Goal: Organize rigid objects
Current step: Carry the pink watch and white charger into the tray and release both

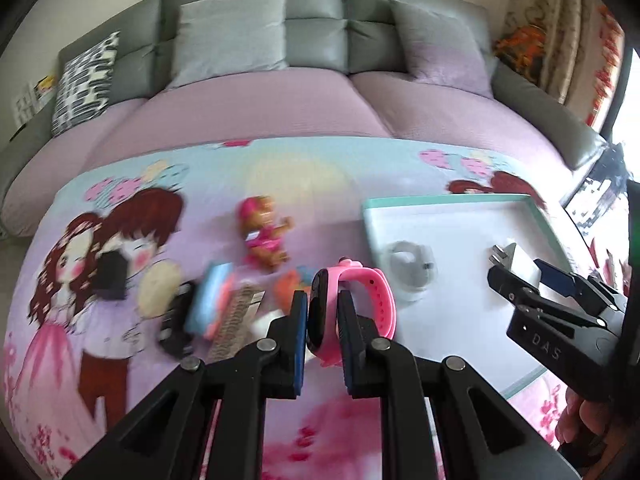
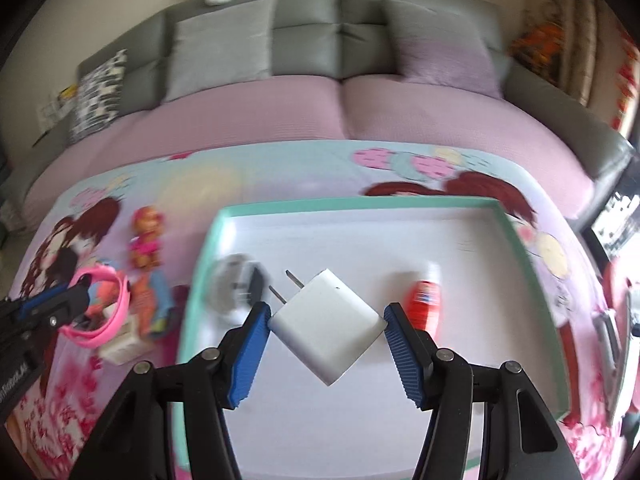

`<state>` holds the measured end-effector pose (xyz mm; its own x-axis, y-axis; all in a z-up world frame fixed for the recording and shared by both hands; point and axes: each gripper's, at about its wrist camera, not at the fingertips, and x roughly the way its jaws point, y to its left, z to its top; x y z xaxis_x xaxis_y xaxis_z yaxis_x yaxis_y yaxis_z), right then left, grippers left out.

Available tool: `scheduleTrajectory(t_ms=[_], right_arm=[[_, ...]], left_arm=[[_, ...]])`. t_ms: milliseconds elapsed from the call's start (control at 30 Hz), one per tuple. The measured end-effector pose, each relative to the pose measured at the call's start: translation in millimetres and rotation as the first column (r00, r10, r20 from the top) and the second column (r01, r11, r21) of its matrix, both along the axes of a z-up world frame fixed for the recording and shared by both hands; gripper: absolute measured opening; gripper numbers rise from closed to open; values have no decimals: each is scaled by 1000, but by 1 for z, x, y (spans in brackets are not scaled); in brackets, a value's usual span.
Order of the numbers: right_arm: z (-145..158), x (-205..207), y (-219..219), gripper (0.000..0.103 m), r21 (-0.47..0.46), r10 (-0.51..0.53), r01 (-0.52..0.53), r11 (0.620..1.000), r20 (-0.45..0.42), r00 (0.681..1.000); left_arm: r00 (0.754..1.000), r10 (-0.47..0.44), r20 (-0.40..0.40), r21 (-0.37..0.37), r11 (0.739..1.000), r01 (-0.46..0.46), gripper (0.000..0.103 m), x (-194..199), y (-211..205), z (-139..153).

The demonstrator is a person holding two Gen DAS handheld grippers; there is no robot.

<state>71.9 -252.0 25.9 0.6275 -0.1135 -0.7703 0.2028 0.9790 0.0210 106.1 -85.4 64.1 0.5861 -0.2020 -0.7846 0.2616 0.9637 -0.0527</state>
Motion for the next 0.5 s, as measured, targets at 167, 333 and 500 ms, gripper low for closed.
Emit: scheduleTrajectory(t_ms=[167, 333, 500], right_arm=[[5, -8, -29, 62, 1, -76, 76, 997, 26, 997], [4, -11, -55, 62, -41, -174, 175, 984, 28, 984], [-2, -16, -83, 62, -80, -274, 274, 959, 7, 962]], left_arm=[[996, -86, 14, -38, 996, 86, 15, -3, -45, 0], [996, -93, 9, -40, 995, 93, 15, -2, -79, -9], [998, -48, -38, -44, 998, 46, 15, 3, -95, -27]])
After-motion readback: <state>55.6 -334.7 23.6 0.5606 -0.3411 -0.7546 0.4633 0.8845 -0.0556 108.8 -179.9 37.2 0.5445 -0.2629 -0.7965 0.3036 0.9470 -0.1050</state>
